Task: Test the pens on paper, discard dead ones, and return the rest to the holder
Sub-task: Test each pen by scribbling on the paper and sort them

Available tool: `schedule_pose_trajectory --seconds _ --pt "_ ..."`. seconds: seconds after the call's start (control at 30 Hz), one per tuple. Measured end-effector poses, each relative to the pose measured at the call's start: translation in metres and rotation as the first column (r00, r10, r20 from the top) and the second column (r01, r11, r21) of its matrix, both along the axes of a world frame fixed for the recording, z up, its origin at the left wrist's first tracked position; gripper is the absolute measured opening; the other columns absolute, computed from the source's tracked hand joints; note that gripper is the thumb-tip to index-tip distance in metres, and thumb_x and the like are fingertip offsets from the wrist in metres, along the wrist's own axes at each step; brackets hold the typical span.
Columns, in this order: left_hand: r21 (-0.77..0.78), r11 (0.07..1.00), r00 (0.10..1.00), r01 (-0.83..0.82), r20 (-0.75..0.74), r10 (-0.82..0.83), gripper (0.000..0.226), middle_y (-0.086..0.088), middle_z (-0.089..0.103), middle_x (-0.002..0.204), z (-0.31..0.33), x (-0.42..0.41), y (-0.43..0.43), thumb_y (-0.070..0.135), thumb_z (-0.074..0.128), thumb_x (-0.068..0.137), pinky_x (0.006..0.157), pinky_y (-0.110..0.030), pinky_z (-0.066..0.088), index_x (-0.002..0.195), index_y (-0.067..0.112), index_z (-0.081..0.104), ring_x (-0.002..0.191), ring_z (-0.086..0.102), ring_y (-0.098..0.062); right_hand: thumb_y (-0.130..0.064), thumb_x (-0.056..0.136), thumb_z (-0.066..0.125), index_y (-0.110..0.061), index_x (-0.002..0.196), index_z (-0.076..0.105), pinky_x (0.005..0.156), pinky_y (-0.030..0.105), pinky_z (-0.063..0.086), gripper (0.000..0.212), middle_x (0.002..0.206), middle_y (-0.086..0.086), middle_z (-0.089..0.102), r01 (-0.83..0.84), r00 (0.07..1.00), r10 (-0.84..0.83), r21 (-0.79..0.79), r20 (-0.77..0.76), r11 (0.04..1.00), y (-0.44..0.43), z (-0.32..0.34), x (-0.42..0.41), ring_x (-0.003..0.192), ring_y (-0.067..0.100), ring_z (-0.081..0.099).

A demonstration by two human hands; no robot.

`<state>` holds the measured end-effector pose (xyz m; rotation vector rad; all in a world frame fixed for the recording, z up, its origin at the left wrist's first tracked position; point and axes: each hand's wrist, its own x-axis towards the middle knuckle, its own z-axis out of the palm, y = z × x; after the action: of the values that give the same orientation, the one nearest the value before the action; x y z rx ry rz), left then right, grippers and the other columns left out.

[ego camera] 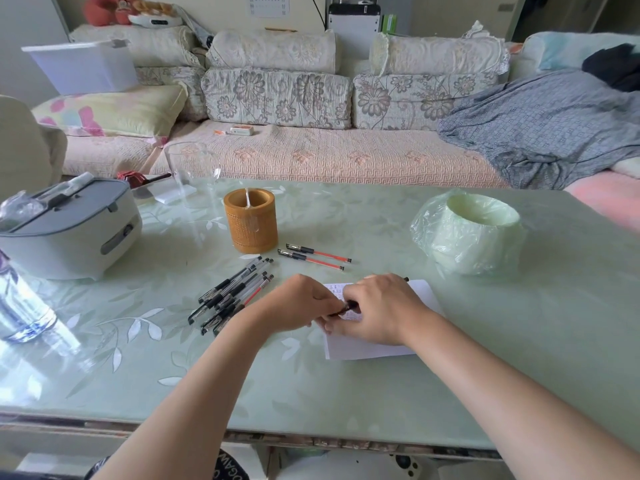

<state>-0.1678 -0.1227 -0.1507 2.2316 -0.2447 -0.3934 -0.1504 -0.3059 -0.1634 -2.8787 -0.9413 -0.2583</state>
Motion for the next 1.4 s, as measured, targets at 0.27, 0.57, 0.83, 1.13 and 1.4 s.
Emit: schedule_pose_trajectory --seconds 0.27,0.57,0.83,1.13,1.4 --pt "-0.097 0.995 0.991 0.039 -0.122 -0.050 0.027 -0.007 0.076 0.081 0.003 -0.007 -0.003 0.027 0.062 0.091 0.069 -0.025 0.051 0.090 0.004 0.076 0.067 0.063 -0.006 -0.071 0.066 0.032 -0.014 0.046 0.029 0.045 0.025 0.015 0.061 0.039 0.002 0.028 -0.016 0.993 0.013 0.025 0.115 1.000 0.005 -0.005 -0.003 0.045 0.027 0.038" --pt "-0.082 0.997 0.993 0.011 -0.118 -0.020 0.018 -0.010 0.075 0.083 0.002 -0.012 0.004 0.025 0.069 0.084 0.064 -0.020 0.051 0.087 0.011 0.079 0.070 0.061 -0.011 -0.069 0.066 0.026 -0.012 0.048 0.039 0.046 0.025 0.022 0.062 0.042 0.002 0.040 -0.003 0.994 0.000 0.026 0.110 1.000 0.012 -0.013 -0.010 0.046 0.025 0.043" --pt "-0.006 0.999 0.997 -0.041 -0.063 0.040 0.017 -0.012 0.073 0.082 -0.005 -0.015 0.003 0.033 0.074 0.074 0.068 -0.028 0.052 0.078 0.018 0.079 0.063 0.057 -0.011 -0.064 0.072 0.044 -0.014 0.048 0.041 0.046 0.023 0.020 0.056 0.041 0.001 0.042 0.012 0.992 -0.013 0.009 0.125 1.000 0.017 -0.016 -0.018 0.046 0.022 0.042" --pt "-0.081 0.987 0.988 -0.137 0.059 0.142 0.013 -0.002 0.071 0.064 0.000 -0.015 -0.001 0.024 0.073 0.076 0.055 -0.020 0.043 0.071 0.013 0.077 0.056 0.063 -0.016 -0.063 0.072 0.047 -0.024 0.058 0.041 0.044 0.024 0.019 0.041 0.050 -0.001 0.055 -0.050 0.990 0.021 0.216 0.137 0.975 0.014 -0.011 -0.008 0.046 0.021 0.040" --pt "0.028 0.939 0.894 -0.343 0.316 0.317 0.011 0.011 0.065 0.069 -0.002 0.014 0.034 0.026 0.064 0.087 0.056 -0.022 0.043 0.078 0.026 0.070 0.064 0.059 -0.010 -0.006 0.086 0.057 -0.019 0.107 0.056 0.079 0.022 0.041 0.025 0.099 -0.008 0.047 0.063 0.976 0.031 0.417 -0.215 0.907 0.012 -0.012 0.021 0.089 0.011 0.052"
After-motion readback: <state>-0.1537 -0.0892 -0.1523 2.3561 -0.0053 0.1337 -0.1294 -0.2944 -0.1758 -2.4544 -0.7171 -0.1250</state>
